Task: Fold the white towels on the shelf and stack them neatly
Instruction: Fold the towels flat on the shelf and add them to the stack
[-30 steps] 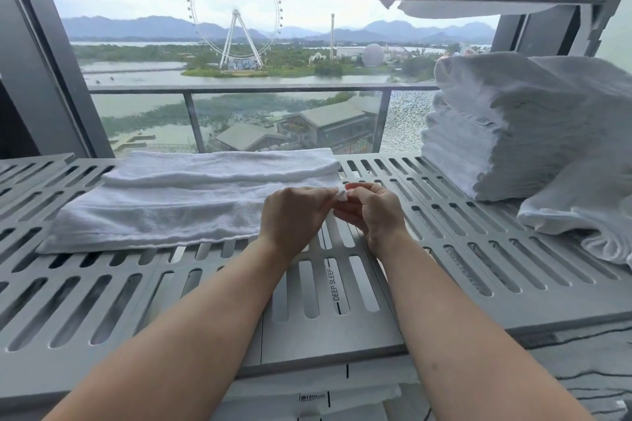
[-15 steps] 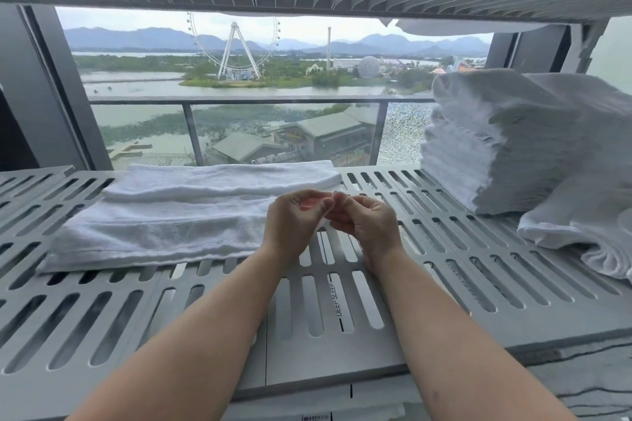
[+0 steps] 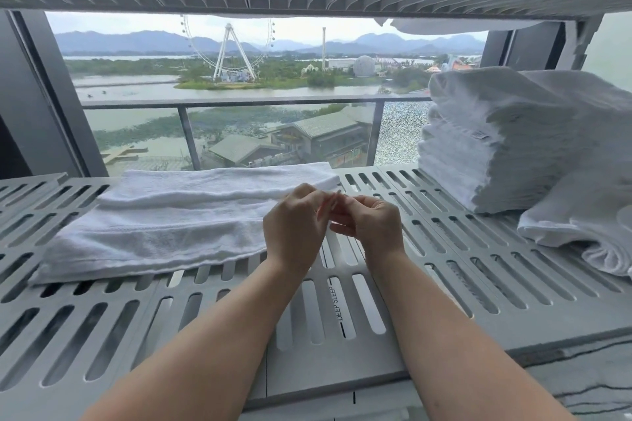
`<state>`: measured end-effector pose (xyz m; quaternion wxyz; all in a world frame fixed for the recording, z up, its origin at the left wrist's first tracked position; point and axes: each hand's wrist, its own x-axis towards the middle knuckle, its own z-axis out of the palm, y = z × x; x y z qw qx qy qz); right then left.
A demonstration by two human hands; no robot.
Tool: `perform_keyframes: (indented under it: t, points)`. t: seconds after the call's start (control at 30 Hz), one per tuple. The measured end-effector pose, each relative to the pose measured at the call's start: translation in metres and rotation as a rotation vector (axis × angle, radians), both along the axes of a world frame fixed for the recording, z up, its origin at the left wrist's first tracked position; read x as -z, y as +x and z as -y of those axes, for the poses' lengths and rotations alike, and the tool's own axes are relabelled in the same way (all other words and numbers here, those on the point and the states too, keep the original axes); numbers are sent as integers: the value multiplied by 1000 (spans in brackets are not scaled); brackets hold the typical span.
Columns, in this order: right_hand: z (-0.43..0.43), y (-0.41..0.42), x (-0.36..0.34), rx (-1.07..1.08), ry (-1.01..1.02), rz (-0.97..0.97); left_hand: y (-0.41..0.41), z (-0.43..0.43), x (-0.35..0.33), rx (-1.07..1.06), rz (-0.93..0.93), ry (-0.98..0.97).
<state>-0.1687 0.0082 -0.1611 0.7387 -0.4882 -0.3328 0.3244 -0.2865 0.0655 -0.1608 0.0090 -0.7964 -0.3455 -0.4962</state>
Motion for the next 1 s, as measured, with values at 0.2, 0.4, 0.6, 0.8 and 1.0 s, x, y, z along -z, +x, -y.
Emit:
perform_keyframes:
  t: [0.2, 0.4, 0.6, 0.8, 1.0]
  points:
    - [1, -1, 0, -14, 16, 19, -2, 1, -1, -8, 2, 9]
    - [-1, -2, 1, -16, -5, -28, -4, -2, 3, 46, 47, -54]
    - [-6, -2, 5, 49, -4, 12, 2, -3, 4, -15, 23, -16]
    - [-6, -1, 7, 61, 9, 13, -1, -4, 6, -6, 15, 82]
    - [-6, 3, 6, -32, -32, -130, 0, -4, 9, 117, -18, 23]
